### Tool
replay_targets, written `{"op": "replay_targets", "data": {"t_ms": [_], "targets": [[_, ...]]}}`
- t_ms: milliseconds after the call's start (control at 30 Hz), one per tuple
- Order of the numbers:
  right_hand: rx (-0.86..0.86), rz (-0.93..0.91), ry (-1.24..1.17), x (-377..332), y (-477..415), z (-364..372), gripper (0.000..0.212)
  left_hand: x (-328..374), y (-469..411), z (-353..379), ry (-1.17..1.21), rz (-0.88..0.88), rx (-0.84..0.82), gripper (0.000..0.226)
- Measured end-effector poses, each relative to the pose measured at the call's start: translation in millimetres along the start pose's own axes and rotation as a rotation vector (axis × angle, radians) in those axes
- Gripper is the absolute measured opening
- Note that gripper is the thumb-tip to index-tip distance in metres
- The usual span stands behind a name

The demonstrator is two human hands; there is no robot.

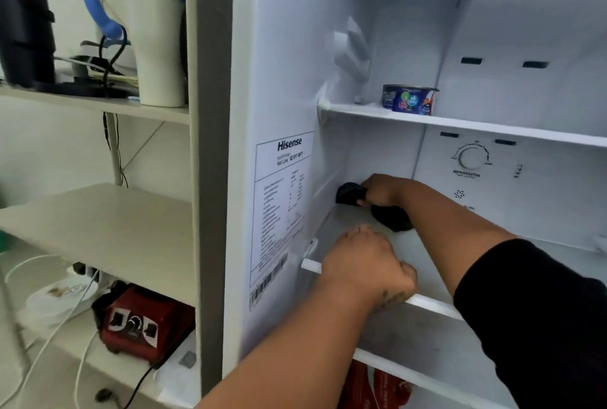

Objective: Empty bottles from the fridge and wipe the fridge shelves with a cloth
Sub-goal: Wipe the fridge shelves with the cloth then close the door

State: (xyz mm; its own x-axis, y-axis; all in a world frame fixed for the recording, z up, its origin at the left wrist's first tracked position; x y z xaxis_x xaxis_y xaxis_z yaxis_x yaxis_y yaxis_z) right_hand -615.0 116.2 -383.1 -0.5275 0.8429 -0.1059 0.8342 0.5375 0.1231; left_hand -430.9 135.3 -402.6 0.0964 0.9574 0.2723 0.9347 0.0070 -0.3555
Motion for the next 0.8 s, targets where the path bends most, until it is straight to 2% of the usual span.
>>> {"op": "replay_targets", "data": {"t_ms": [67,167,267,333,433,567,633,800], "targets": [[-0.015,-0.042,-0.015,-6,9,2,0.038,0,2,-4,0.017,-0.013,0.037,0.042],[-0.018,-0.106,-0.082,-16,27,8,0.031,3,16,-25,-0.003,-0.012,0.234,0.035],[-0.012,-0.162,-0.114,-29,47,11,0.032,10,44,-36,-0.080,0.053,0.387,0.037],[-0.028,-0.213,-0.151,-37,58,12,0.030,12,59,-30,-0.116,0.125,0.392,0.041],[-0.048,-0.266,-0.131,-47,70,13,0.031,5,69,-19,-0.139,0.176,0.289,0.048],[0.104,-0.233,-0.010,-58,63,-3,0.050,2,81,-19,-0.135,0.170,0.292,0.044],[0.123,-0.212,-0.009,-64,55,-8,0.047,1,86,-18,-0.108,0.173,0.312,0.041],[-0.022,-0.251,0.039,-71,58,-1,0.054,-1,89,-21,-0.036,0.185,0.366,0.037]]}}
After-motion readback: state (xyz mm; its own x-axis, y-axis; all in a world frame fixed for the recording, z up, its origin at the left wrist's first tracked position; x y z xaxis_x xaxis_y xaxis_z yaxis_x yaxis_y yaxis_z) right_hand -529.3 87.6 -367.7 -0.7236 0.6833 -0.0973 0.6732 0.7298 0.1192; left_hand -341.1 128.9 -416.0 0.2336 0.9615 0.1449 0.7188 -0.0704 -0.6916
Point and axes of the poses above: each hand's wrist, its own y-axis away from the middle knuckle, its own z-axis out of the palm, x = y × z, the point moved 10 cm from there along -y, towards the middle knuckle, and after that the axes turned 4 degrees about -x, right-handed, at the moved point
